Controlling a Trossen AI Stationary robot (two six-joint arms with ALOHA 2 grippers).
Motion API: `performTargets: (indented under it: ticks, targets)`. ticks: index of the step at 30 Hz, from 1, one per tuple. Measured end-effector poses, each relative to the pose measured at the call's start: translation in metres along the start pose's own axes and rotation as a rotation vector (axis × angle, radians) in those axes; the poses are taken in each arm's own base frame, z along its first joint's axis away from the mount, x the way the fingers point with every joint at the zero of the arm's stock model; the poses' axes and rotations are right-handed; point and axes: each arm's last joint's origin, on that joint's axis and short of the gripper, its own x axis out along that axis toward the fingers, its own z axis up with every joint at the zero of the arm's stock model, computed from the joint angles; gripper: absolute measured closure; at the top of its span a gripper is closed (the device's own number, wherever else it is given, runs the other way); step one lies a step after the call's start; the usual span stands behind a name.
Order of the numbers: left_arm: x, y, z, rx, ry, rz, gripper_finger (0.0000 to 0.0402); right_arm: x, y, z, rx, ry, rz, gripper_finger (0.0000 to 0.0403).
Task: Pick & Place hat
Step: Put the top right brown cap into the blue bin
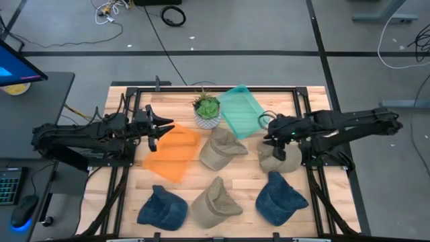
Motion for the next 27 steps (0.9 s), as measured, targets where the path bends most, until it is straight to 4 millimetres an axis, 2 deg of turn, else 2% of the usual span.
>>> performTargets:
  ticks: [3,8,13,19,24,27]
  targets:
    - [0.000,0.000,0.000,-0.001,0.001,0.000,0.0287,0.010,0.001,-0.001,0.061,0.141,-0.052,0.0275]
    - [0.001,0.000,-0.001,-0.001,0.009,0.001,0.0287,0.027,-0.003,-0.014,0.128,0.385,-0.212,0.0236]
    - [0.002,0.000,-0.002,0.001,0.018,0.002,0.0287,0.044,-0.008,-0.019,0.197,0.433,-0.430,0.0218]
    - [0.002,0.000,-0.003,0.003,0.027,0.003,0.0287,0.072,-0.017,-0.035,0.285,0.502,-0.462,0.0224]
    - [0.002,0.000,-0.003,0.004,0.032,0.005,0.0287,0.087,-0.031,-0.053,0.353,0.561,-0.459,0.0232]
    - [0.002,0.000,-0.003,0.004,0.032,0.004,0.0287,0.096,-0.037,-0.061,0.387,0.579,-0.397,0.0235]
